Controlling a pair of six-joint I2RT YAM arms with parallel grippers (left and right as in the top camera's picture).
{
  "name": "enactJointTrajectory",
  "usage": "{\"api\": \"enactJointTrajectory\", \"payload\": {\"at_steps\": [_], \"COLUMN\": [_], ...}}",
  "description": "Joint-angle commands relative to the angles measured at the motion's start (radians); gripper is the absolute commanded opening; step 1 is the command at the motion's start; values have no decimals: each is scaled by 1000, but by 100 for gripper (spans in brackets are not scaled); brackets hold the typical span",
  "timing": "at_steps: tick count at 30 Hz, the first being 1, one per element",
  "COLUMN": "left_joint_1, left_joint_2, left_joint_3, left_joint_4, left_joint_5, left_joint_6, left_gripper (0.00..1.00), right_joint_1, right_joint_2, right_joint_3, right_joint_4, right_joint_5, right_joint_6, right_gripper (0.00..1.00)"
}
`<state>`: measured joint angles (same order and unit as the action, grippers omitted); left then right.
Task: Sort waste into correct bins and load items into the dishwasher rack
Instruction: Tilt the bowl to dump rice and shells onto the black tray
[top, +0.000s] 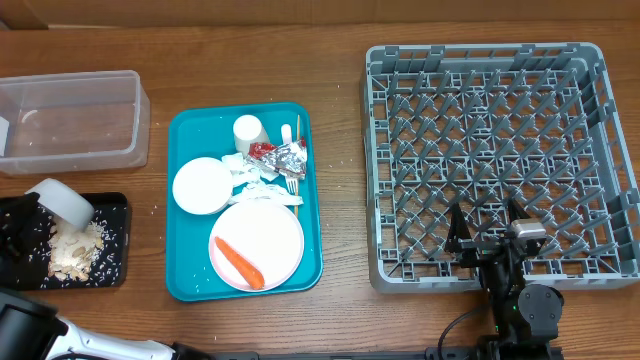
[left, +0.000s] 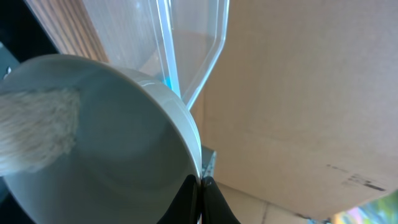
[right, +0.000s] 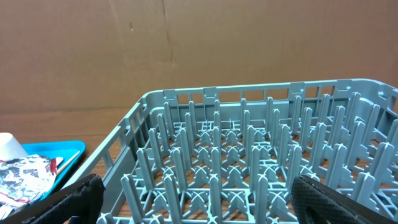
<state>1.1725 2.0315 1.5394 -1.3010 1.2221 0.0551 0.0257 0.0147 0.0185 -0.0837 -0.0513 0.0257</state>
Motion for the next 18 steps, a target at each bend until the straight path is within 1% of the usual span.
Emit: {"api": "enactJointTrajectory", "payload": {"at_steps": [1,3,4,5,6,7,9,11,12,13,15,16,18], "left_joint_1": [10,14,17,19,20,20,20,25,25,25,25,28,32], "left_joint_2": [19,19,19,19,21,22,22,23,24,24,24,24,26], "left_joint_3": [-7,-7,-7,-7,-7,-7,-7,-7,-7,-7,-7,-7,-7], "left_joint_4": [-2,3,31,51,53,36,16,19,6,-19,-57,-35,-22], "left_joint_5": [62,90,80,57,22,28,62,7,18,54,140,126,98], "left_joint_6": [20,22,17,-3,-50,-52,24,8,11,37,141,122,43], "left_gripper": [4,4,4,4,4,4,4,4,3,4,4,4,4], "right_joint_1": [-6,-6,-6,-6,-6,-6,-6,-6,-6,-6,-6,-6,-6], "right_joint_2": [-12,-12,-12,-12,-12,-12,-12,-12,-12,-12,-12,-12,-12], "right_joint_3": [-11,-11,-11,-11,-11,-11,-11,-10,-10,-11,-11,-10,-10], "right_joint_4": [3,3,3,3,3,3,3,3,3,3,3,3,3], "right_joint_5": [6,6,6,6,6,6,6,6,6,6,6,6,6], "right_joint_6": [0,0,0,0,0,0,0,0,0,0,0,0,0], "right_gripper": [100,100,100,100,100,100,100,100,100,100,100,100,100]}}
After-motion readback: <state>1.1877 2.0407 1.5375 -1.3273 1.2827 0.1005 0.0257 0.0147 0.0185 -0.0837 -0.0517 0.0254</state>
